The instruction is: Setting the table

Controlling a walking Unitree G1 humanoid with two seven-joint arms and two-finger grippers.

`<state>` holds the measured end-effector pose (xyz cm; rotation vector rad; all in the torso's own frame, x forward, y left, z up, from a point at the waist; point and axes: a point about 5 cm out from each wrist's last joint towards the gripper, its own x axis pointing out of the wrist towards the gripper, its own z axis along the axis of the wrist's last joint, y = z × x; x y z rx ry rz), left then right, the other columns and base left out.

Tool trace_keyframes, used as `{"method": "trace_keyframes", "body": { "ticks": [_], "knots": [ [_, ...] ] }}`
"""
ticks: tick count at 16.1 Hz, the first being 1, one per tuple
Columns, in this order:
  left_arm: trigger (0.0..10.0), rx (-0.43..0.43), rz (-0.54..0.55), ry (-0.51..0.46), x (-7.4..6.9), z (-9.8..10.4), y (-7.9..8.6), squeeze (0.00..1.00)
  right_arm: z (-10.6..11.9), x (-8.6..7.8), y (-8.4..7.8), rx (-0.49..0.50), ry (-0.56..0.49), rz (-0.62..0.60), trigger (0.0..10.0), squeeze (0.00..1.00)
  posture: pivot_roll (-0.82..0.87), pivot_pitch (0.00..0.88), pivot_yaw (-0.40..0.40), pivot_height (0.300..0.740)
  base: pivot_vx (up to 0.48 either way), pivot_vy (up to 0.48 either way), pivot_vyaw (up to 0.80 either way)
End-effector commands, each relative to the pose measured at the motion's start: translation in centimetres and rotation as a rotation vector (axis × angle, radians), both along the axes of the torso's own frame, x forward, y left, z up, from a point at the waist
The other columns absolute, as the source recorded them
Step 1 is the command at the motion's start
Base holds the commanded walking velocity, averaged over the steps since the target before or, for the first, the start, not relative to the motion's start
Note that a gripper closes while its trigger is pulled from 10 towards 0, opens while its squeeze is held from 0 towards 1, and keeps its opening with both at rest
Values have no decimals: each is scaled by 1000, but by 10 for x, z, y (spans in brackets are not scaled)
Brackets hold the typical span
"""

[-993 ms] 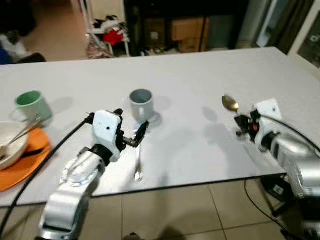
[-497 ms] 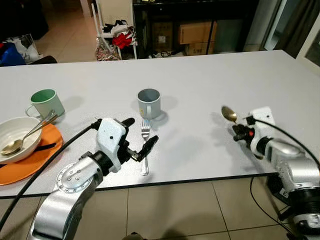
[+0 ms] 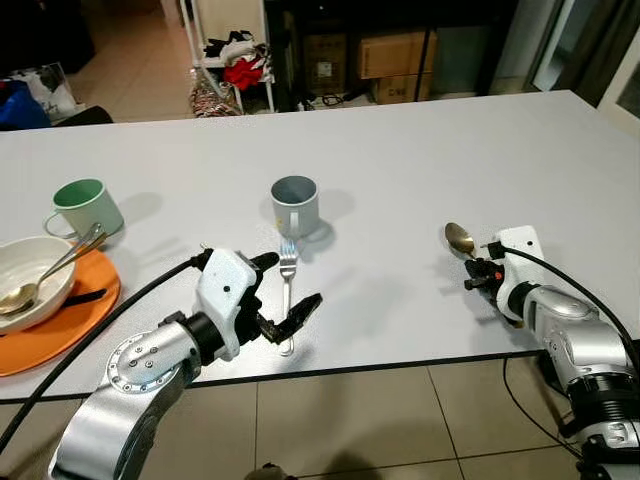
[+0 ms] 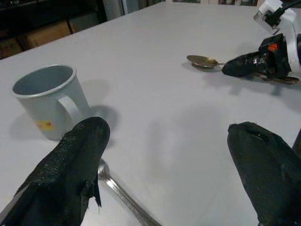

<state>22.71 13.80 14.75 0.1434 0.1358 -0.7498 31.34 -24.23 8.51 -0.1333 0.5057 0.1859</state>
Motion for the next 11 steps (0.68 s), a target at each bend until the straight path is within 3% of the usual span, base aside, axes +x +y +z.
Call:
{"method": "trace_keyframes", "body": {
  "ticks": [1, 4, 11],
  "knots": [
    [10000, 10, -5, -7, 0, 3, 1, 0, -3, -3, -2, -6, 28, -10, 10000, 0, 104, 0, 88, 740, 0, 0, 0],
    [10000, 9, -11, -6, 2, 3, 0, 0, -10, -10, -8, -20, 77, -30, 10000, 0, 96, 0, 90, 740, 0, 0, 0],
    [10000, 8, -21, -5, 2, 4, 1, 0, -5, -30, -19, -30, 84, -70, 10000, 0, 92, 0, 91, 740, 0, 0, 0]
  ]
}}
